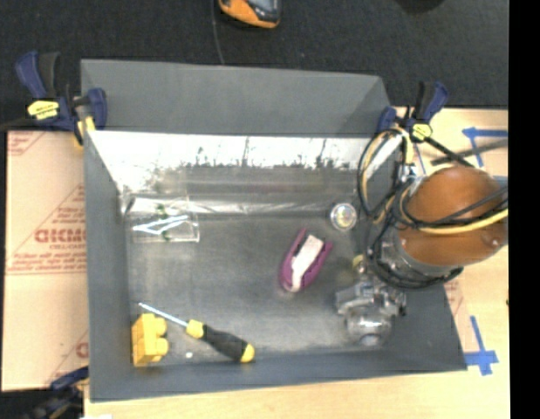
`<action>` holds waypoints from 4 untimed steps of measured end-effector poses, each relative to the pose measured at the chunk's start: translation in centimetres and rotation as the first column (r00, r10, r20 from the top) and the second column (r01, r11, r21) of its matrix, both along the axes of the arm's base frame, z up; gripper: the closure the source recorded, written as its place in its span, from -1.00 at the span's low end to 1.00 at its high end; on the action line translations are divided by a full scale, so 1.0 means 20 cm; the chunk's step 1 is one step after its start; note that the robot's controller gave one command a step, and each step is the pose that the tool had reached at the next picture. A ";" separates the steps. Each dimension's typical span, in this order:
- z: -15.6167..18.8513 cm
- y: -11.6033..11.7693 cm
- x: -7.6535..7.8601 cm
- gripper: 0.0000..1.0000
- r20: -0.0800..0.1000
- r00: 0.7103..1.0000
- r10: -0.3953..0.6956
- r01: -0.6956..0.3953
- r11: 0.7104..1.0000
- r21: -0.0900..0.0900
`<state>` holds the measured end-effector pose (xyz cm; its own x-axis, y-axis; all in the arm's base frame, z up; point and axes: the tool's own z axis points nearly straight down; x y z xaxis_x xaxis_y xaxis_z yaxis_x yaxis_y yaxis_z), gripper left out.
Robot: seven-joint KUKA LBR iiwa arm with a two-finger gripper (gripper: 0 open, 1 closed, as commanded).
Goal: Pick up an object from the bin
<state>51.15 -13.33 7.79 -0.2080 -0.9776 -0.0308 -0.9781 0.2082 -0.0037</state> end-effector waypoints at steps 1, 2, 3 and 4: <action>0.22 0.00 -0.01 1.00 -0.006 1.000 -0.002 0.002 1.000 0.001; 0.44 0.00 0.00 1.00 -0.002 1.000 -0.002 0.002 1.000 -0.001; 0.54 0.00 0.00 1.00 0.000 1.000 -0.004 0.004 1.000 0.000; 0.64 0.00 0.00 1.00 0.001 1.000 -0.005 0.005 1.000 0.000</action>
Offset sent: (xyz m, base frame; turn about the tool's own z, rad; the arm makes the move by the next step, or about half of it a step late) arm -0.0027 -0.0007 0.0315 0.0018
